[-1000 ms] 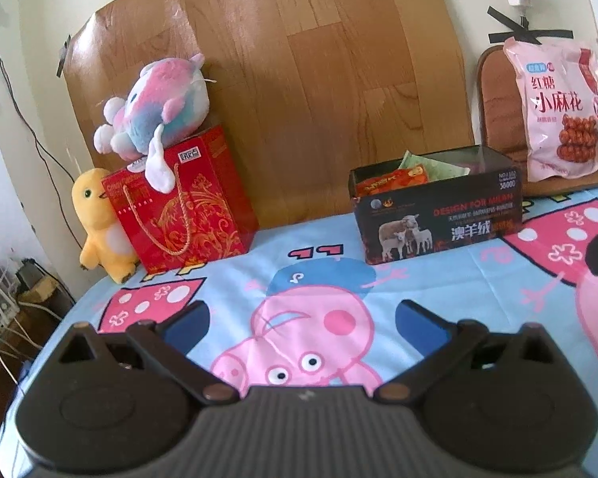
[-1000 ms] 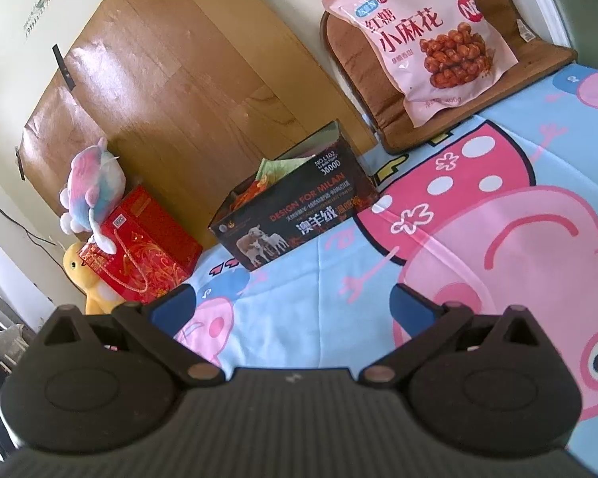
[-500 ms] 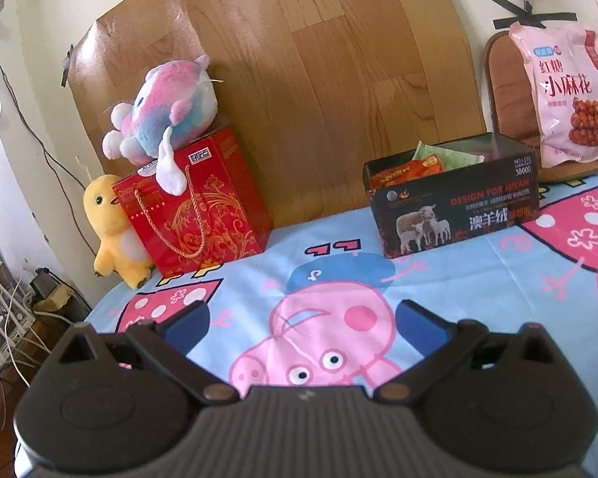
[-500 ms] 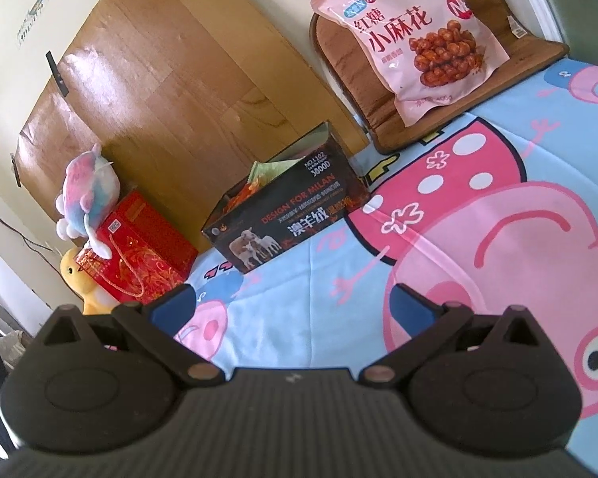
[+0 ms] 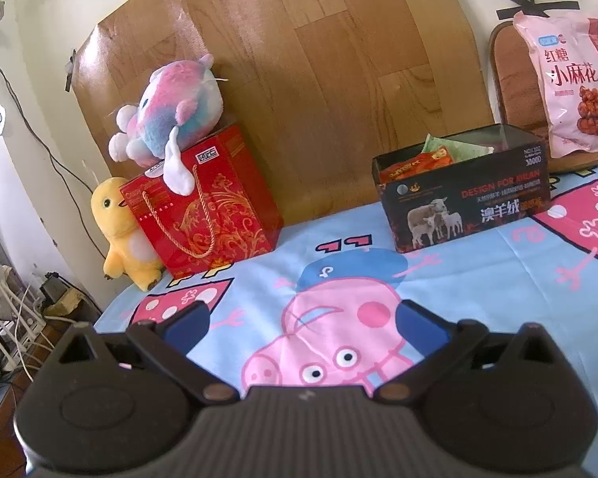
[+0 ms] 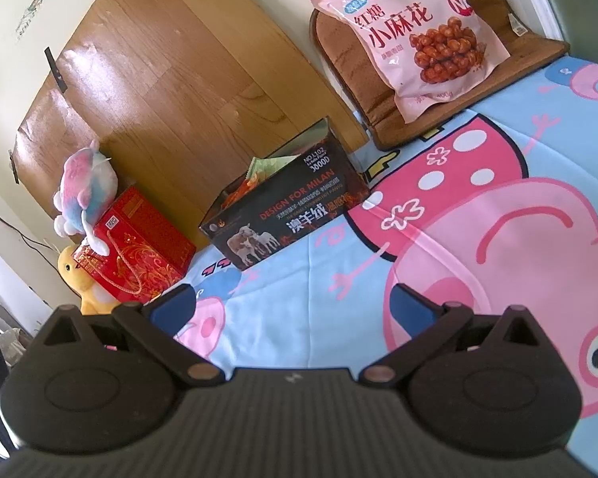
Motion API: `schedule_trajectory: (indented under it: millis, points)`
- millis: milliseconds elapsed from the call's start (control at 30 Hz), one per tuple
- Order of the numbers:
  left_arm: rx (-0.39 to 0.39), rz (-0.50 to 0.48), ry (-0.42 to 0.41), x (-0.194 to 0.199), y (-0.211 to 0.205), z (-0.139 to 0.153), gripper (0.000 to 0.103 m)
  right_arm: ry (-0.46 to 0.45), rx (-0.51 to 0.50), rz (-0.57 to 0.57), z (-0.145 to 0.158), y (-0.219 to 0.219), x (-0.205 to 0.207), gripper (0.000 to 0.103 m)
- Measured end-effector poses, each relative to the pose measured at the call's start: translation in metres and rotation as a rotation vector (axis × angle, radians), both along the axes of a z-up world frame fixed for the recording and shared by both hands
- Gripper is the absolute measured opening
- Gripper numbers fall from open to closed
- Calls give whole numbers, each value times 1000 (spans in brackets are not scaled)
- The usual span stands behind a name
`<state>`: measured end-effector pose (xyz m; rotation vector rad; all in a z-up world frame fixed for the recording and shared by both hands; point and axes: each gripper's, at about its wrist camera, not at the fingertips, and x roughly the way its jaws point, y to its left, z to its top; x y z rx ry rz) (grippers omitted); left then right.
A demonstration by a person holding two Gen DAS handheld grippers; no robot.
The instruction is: Organize snacks
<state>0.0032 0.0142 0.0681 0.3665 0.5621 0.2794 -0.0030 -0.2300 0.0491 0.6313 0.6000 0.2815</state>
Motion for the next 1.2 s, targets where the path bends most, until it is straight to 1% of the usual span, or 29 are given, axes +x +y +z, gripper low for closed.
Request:
schedule_trajectory:
  millis: [233,367,533,667,800,967,1200]
  points:
    - [-19,-2,11,-1,2,1,103,-41,-37,-5,6,2,-4,103]
    - [-56,-19,36,0,3,0,103,-73,-71,-5,10,7,-8,103]
    - [-142,-48,85,-2,5,-4,103,-110,-127,-12,14,15,-13,103]
    - [-229,-73,131,-2,6,-7,103,-122,-159,-22,14,18,-14,103]
    - [-287,-87,141,-1,5,-9,103,-130,-176,-39,14,18,-14,103]
    - [-318,-97,156,3,1,-16,103,-129,-193,-67,12,15,-15,103]
    - [-335,-113,139,4,-7,-15,103,-164,-256,-123,8,16,-16,103]
